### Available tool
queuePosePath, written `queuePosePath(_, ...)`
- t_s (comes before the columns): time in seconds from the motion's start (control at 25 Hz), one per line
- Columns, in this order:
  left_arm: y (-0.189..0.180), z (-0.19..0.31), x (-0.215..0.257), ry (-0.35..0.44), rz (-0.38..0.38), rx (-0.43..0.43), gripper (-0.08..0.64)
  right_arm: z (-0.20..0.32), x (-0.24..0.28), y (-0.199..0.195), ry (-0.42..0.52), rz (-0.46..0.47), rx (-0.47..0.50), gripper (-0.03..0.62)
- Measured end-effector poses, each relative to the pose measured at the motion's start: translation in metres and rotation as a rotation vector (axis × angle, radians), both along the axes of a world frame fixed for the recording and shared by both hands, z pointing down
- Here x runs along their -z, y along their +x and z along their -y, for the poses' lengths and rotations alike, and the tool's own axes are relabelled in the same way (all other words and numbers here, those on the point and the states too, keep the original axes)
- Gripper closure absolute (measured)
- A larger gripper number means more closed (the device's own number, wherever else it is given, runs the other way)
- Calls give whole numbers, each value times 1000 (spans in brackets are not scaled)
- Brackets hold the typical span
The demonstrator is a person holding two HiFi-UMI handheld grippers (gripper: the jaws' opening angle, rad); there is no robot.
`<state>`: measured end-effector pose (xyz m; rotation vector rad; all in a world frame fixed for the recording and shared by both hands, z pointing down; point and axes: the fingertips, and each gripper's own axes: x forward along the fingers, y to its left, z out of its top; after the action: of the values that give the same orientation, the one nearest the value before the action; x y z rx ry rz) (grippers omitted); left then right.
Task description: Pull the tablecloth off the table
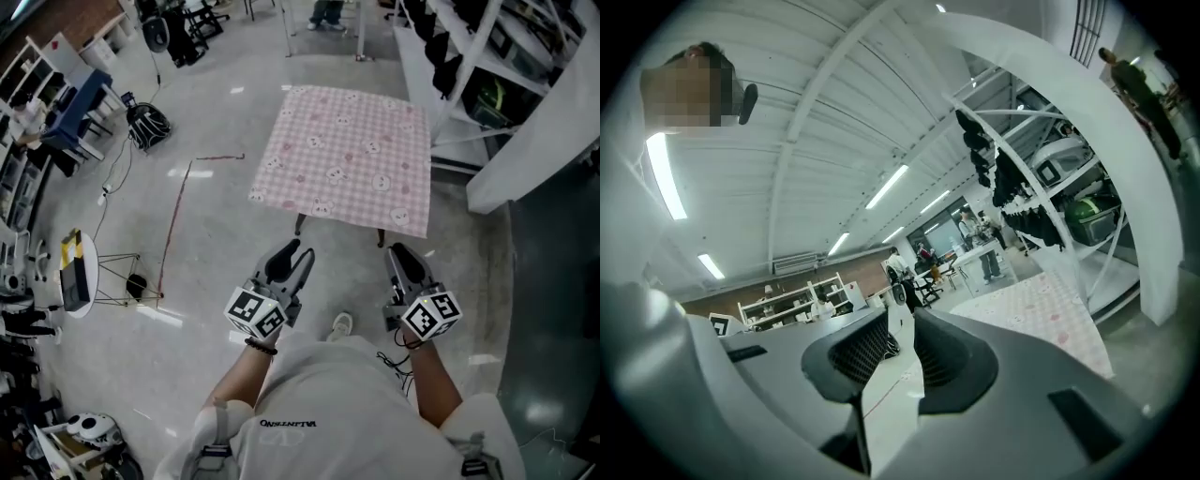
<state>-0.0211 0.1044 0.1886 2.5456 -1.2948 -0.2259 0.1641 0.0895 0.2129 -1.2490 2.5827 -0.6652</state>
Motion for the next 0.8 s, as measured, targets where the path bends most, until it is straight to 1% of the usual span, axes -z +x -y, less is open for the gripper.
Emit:
queuePosePath(0.24,11,17,-17,-34,0,-5,414,21,-13,-1,-27,-2,37,495)
queuePosePath(0.36,7,25,-24,-54,-9,-17,414,25,-19,-12,-44,-9,48,495)
queuePosePath(0.52,0,40,-34,-79,-30,-36,414,39,-29,-25,-85,0,39,499)
queuePosePath(0.68,-2,64,-52,-131,-66,-58,423,59,-46,-31,-154,49,31,504)
queuePosePath(0.8,-9,83,-69,-195,-134,-63,422,72,-61,-41,-212,96,37,502)
